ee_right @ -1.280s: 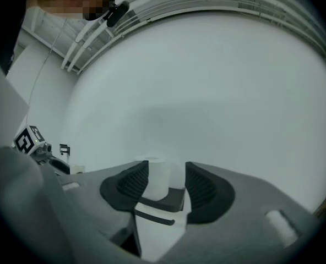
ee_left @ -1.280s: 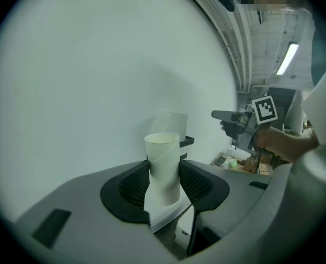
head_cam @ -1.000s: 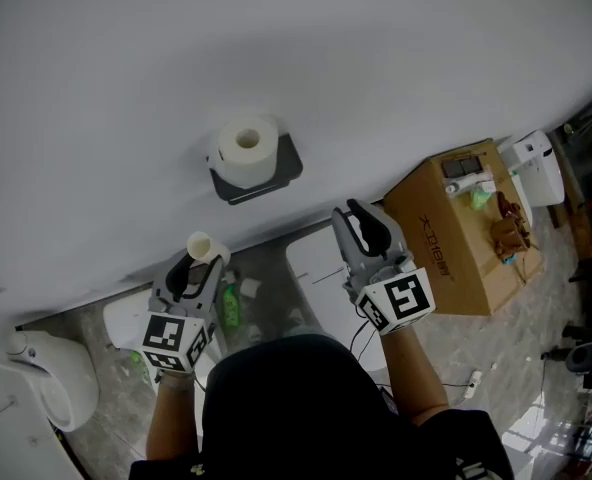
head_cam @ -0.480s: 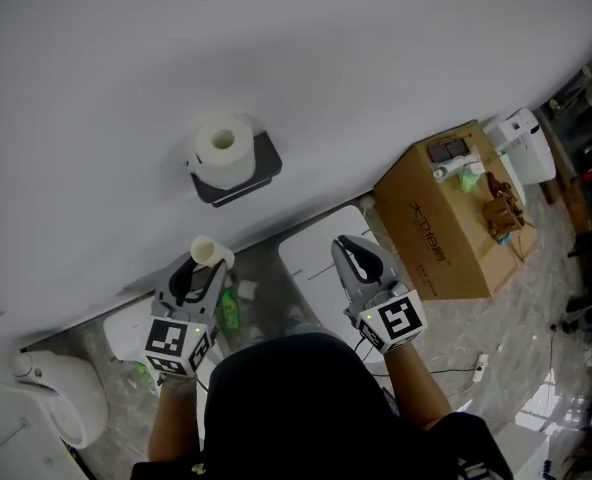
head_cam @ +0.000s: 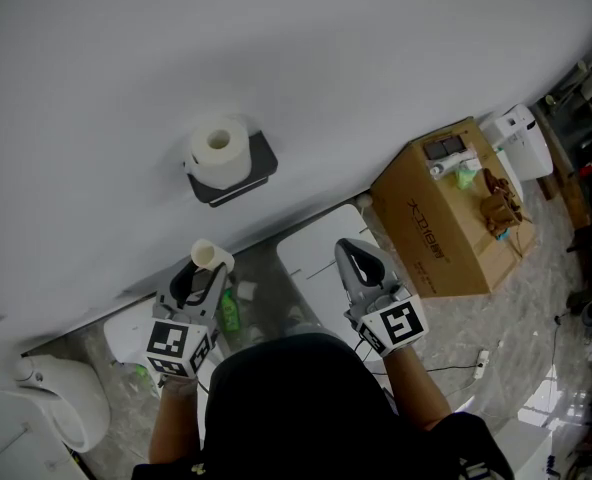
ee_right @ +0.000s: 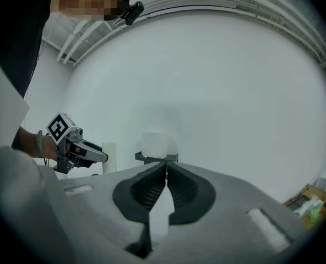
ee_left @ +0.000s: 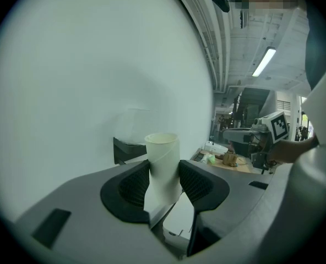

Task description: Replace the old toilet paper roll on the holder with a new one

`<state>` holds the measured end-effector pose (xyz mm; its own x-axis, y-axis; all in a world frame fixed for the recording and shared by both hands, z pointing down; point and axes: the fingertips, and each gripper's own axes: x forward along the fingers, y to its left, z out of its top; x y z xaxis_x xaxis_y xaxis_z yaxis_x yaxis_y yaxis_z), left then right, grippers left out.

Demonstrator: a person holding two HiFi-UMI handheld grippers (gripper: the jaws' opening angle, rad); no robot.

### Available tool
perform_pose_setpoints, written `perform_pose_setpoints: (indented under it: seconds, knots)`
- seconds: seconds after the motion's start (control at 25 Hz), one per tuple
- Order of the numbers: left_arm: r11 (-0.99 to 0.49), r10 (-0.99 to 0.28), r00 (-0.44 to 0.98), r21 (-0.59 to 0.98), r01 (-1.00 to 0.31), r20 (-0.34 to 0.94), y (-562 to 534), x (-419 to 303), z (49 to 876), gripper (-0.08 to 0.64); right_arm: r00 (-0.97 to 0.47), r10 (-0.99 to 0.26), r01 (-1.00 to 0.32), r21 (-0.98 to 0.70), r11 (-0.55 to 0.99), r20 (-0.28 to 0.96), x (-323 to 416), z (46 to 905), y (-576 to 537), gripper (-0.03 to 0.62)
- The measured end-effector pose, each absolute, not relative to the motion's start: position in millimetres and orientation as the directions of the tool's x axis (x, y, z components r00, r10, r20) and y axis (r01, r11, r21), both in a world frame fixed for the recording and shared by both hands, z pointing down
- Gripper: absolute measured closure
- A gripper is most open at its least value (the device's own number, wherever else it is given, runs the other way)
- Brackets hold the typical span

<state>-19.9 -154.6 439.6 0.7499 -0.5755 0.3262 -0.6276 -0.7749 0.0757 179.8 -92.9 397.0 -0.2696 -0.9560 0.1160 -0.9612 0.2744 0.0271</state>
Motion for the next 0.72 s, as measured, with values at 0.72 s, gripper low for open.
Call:
perform_pose_setpoints:
  seconds: [0.72]
  knots:
    - [-0.766,-0.580,0.743,0.086,-0.637,0.333,-158.6,-28.1,447.1,0.377,-0.292,-0.946,-0.956,-0.014,0.293,0.137,169.9,403.5,-100.6,0.588]
